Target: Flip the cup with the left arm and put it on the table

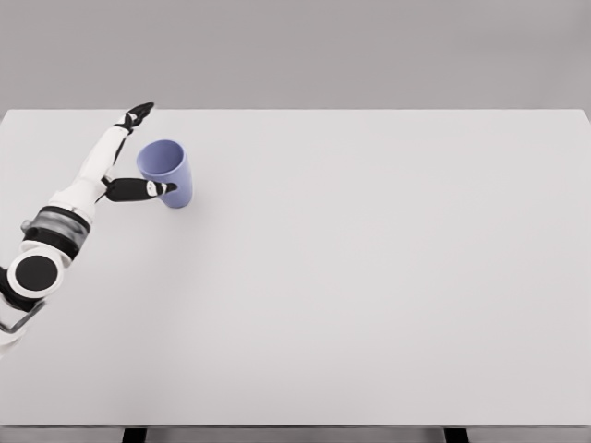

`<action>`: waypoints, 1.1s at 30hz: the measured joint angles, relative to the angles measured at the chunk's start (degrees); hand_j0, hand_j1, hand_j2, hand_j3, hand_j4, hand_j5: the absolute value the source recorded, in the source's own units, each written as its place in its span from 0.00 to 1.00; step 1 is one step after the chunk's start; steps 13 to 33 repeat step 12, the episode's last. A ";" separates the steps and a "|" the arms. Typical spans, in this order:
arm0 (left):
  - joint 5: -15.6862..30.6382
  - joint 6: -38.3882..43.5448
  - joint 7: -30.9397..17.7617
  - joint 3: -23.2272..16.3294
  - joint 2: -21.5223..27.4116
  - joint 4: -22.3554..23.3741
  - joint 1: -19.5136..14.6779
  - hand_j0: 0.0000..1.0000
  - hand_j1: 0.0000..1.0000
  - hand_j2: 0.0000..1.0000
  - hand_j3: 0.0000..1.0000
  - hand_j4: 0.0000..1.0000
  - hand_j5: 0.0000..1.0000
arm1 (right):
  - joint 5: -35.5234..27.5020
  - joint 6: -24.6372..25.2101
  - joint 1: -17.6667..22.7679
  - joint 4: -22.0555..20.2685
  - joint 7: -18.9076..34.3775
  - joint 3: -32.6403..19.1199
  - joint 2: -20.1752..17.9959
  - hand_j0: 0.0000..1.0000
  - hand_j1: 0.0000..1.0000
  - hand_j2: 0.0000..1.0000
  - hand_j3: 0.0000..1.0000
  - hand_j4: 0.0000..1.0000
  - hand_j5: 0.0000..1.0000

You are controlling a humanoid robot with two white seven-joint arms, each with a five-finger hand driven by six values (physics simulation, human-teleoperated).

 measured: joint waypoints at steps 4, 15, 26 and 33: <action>-0.09 -3.92 -0.04 0.61 1.63 -0.27 0.00 1.00 1.00 1.00 1.00 1.00 1.00 | 0.00 0.00 0.09 0.00 0.00 0.00 0.00 1.00 1.00 1.00 1.00 1.00 1.00; -0.19 -9.72 -0.42 2.76 5.69 -0.36 0.09 1.00 1.00 1.00 1.00 1.00 1.00 | 0.00 0.00 0.09 0.00 0.00 0.00 0.00 1.00 1.00 1.00 1.00 1.00 1.00; -0.19 -9.72 -0.42 2.76 5.69 -0.36 0.09 1.00 1.00 1.00 1.00 1.00 1.00 | 0.00 0.00 0.09 0.00 0.00 0.00 0.00 1.00 1.00 1.00 1.00 1.00 1.00; -0.19 -9.72 -0.42 2.76 5.69 -0.36 0.09 1.00 1.00 1.00 1.00 1.00 1.00 | 0.00 0.00 0.09 0.00 0.00 0.00 0.00 1.00 1.00 1.00 1.00 1.00 1.00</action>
